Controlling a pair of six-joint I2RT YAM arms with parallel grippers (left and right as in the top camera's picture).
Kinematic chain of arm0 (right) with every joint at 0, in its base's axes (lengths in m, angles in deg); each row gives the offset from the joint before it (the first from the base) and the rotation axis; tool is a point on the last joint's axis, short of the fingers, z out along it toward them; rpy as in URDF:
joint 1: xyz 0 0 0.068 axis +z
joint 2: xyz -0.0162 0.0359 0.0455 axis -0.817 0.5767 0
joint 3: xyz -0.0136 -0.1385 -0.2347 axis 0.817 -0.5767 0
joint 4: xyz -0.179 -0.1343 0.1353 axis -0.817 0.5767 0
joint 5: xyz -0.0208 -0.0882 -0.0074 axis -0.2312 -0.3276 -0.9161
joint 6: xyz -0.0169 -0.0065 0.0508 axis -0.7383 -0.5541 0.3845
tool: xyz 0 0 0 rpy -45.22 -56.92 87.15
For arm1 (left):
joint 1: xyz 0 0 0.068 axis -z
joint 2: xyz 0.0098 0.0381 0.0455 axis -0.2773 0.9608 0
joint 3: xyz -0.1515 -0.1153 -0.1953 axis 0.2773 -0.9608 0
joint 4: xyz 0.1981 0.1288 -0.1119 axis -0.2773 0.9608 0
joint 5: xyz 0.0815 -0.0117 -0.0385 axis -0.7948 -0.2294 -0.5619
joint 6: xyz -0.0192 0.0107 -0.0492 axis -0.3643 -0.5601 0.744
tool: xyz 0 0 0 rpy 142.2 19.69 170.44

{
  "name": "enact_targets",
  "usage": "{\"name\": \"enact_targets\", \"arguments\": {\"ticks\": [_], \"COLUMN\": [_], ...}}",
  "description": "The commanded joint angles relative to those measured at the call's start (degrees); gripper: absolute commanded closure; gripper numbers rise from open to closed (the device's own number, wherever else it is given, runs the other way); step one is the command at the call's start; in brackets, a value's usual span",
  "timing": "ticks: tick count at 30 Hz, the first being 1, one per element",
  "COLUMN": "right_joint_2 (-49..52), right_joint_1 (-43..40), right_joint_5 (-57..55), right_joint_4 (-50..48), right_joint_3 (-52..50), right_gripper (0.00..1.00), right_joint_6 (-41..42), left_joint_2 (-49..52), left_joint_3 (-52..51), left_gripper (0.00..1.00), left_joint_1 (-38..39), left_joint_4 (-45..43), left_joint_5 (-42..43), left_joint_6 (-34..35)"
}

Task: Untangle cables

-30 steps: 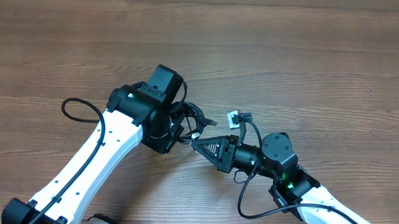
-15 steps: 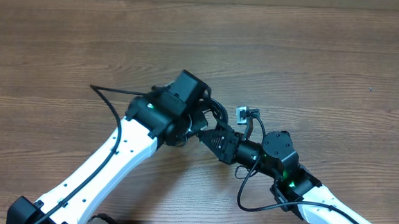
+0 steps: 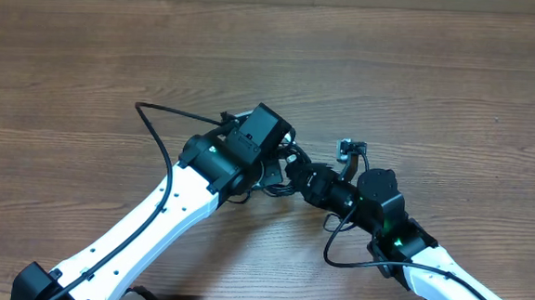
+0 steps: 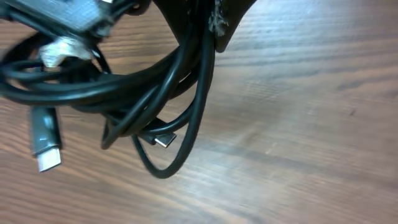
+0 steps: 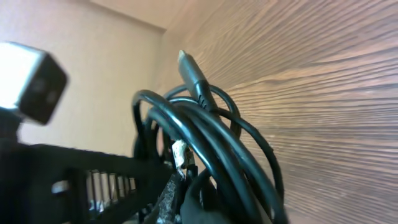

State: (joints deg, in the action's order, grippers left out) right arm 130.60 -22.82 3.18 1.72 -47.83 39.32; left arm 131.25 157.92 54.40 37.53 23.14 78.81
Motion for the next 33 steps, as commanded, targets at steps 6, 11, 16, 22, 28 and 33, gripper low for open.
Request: {"name": "enact_targets", "arguments": {"ticks": [6, 11, 16, 22, 28, 33], "right_joint_2": [0.1, 0.1, 0.1, 0.1, -2.6, -5.9], "right_joint_1": [2.0, 2.3, 2.3, 2.5, -0.4, -2.2], "right_joint_5": [-2.9, -3.8, -7.3, -7.0, -3.9, 2.1], "right_joint_4": [3.8, 5.3, 4.7, 4.7, 4.7, 5.1], "right_joint_3": [0.9, 0.9, 0.9, 0.9, 0.9, 0.9], "right_gripper": [0.96, 0.96, 0.94, 0.90, 0.54, 0.28], "right_joint_6": [0.6, 0.6, 0.5, -2.2, -3.6, -3.8], "left_joint_2": [-0.4, -0.4, -0.4, -0.4, -0.4, -0.4], "left_joint_3": [0.4, 0.4, 0.4, 0.4, 0.4, 0.4], "left_gripper": [0.96, 0.96, 0.96, 0.96, 0.96, 0.96], "left_joint_1": [1.9, 1.9, 3.6, 4.8, 0.4, -6.8], "left_joint_4": [-6.8, -7.3, -13.2, -17.2, -10.2, -9.7], "left_joint_5": [2.1, 2.5, 12.1, 14.6, 4.9, 3.9], "left_joint_6": [-3.9, -5.5, -15.5, -17.2, -10.2, -5.0]}}
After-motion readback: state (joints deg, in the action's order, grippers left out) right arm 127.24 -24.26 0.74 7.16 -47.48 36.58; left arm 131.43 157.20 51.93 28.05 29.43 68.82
